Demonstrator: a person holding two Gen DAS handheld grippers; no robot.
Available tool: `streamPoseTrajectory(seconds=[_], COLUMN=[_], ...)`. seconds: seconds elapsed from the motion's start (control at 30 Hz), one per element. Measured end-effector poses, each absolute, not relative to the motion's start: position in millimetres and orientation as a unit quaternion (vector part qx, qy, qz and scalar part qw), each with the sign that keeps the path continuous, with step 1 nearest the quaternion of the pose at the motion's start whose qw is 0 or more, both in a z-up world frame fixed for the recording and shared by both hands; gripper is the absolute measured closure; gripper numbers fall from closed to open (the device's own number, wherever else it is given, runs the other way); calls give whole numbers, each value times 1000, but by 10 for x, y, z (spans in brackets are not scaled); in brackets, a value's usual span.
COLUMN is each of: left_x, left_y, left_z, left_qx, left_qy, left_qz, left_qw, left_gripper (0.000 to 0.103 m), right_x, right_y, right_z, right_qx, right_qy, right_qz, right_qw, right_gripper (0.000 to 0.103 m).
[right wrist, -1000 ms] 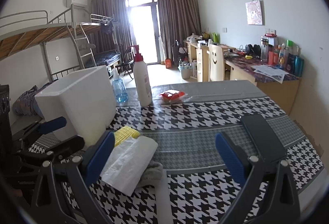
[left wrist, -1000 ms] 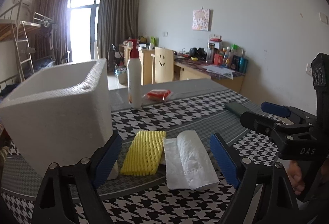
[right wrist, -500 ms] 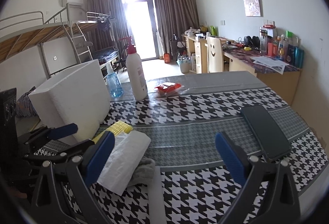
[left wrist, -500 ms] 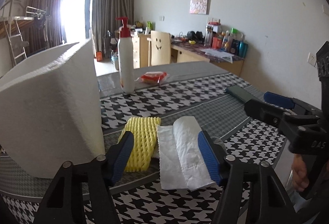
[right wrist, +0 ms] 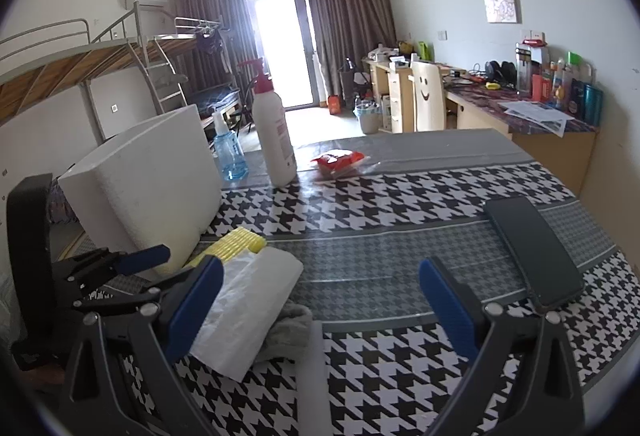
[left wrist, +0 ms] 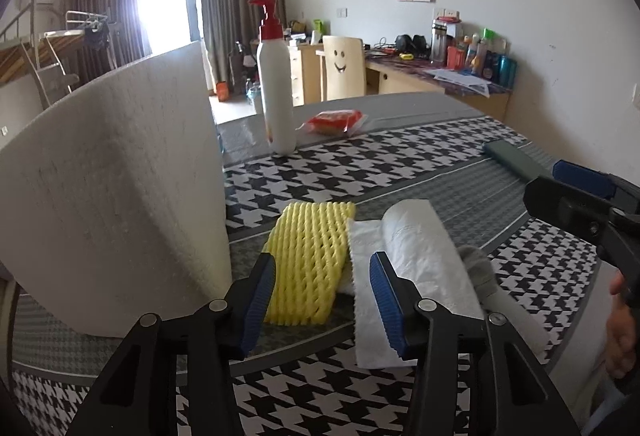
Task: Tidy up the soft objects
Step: 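Lower the left tool over the yellow mesh sleeve while the right tool approaches the white tissue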
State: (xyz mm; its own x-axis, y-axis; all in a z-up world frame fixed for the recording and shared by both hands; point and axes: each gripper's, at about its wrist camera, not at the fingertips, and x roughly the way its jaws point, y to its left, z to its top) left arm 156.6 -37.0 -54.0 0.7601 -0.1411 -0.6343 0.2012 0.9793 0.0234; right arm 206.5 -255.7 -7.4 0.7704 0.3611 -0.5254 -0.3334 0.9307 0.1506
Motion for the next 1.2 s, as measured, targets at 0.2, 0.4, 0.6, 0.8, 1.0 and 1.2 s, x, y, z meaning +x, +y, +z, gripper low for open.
streamPoseTrajectory(seconds=[0.2,0.4,0.6,0.8,1.0,1.2], left_x=[1621,1661,1713,1727,1711,1679], left_y=[-360,-351,-336,-298,-252,-179], left_z=[-595,-658,-736,-780,-793,-778], left_qx=[51,48,38,22,15,-8], left_qy=[350,369,391,409,408,408], left_qz=[-81,-83,-89,-95,-96,-108], left_qw=[932,925,915,907,908,906], left_gripper=[59,61,72,82,91,93], right_x=[2093,2110,2148,2198,2205,2189], right_y=[-2511,-2474,-2388,-2321,-2220,-2111], right_z=[-119,-117,-188,-293,-354,-390], right_qx=[23,25,17,23,22,10], right_qy=[294,299,312,341,355,366], right_qz=[190,197,206,225,242,258], right_qw=[936,933,927,913,903,894], right_gripper=[3,3,3,3,3,15])
